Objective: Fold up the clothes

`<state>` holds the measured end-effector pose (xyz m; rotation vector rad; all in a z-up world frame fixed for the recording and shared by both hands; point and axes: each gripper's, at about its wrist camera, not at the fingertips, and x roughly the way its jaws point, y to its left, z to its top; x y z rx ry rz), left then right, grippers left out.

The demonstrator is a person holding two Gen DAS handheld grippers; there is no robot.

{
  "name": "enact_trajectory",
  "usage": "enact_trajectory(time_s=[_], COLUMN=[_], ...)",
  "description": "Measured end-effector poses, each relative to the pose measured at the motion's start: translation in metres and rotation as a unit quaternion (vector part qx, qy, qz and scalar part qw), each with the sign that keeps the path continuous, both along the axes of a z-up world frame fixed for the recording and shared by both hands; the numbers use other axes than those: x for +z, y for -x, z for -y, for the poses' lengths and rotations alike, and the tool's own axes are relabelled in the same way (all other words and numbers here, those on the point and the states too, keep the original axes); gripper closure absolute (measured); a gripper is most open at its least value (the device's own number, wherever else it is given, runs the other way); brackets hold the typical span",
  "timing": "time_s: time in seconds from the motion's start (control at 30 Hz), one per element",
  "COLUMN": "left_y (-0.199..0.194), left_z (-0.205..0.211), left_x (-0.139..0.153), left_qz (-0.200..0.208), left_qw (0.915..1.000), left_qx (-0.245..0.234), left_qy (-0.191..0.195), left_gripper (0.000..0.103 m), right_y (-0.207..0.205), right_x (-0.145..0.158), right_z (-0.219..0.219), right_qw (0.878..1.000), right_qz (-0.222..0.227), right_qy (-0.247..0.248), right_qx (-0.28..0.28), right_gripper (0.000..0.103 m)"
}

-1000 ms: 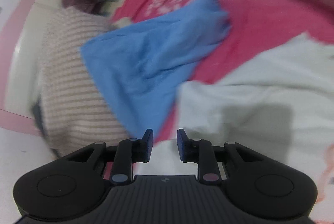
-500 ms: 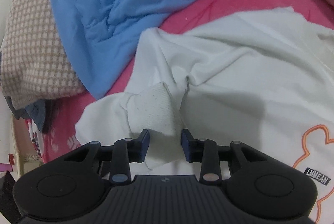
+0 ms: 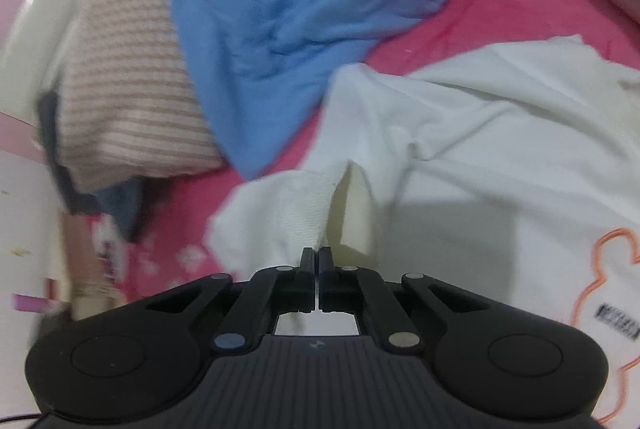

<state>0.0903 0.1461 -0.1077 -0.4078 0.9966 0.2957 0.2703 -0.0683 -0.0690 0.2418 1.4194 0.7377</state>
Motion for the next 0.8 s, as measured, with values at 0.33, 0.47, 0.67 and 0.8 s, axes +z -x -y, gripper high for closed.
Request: enact_trajectory(time_s=[0.33, 0.47, 0.67, 0.8], left_y=[0.021, 0.033, 0.039, 0.035], left_z=[-0.009, -0.018, -0.027, -0.024], left_x=[0.021, 0.029, 0.022, 0.02], left_qz=[0.031, 0.04, 0.027, 0.037], left_qw=[0.999, 0.9977, 0.997, 0.9973], left_qx=[0.032, 0.055, 0.072, 0.062], left_qy=[-0.004, -0.005, 0.004, 0.013], left_gripper=[0.048, 0.048, 0.048, 0.048], right_y=[-0.005, -0.014, -0.028, -0.036], right_x=[0.045, 0.071, 0.119, 0.152], right_z=[-0.032, -0.044, -0.062, -0.076], right_qw=[0.985, 0.975, 0.961, 0.95], right_qz=[-0.053, -0.051, -0.027, -0.001], right_qy=[-0.163, -0.213, -0.275, -0.313], right_qx=[-0.02, -0.027, -0.027, -0.022], right_gripper=[0.103, 0.103, 0.103, 0.103])
